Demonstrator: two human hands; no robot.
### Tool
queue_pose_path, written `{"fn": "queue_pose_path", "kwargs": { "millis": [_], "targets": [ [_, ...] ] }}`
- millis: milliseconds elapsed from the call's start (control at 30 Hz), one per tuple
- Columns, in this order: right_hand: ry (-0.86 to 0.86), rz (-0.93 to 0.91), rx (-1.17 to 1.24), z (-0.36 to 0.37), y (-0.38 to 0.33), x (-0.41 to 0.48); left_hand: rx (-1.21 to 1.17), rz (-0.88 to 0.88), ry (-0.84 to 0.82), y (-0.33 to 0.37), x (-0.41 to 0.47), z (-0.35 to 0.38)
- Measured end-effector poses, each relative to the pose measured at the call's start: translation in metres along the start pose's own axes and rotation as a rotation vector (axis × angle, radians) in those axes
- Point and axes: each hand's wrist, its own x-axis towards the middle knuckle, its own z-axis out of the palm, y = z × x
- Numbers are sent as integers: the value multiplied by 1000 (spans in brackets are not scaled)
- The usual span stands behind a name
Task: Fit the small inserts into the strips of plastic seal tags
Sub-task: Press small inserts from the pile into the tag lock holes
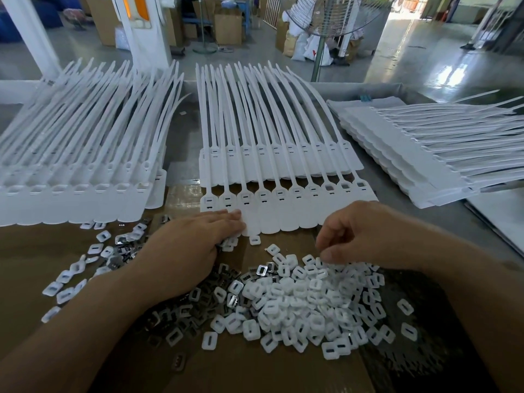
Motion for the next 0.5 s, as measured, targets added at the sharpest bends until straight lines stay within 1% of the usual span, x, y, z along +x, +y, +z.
{"fn": "queue_pose_path", "kwargs": {
  "millis": [333,433,500],
  "targets": [
    [-68,34,-31,4,-4,0,22,4,-3,-2,2,1],
    [-30,14,-3,2,-3,0,18,2,2,-2,3,1],
    [18,4,72,-1,-2,0,13,7,3,-2,2,1]
  ]
}}
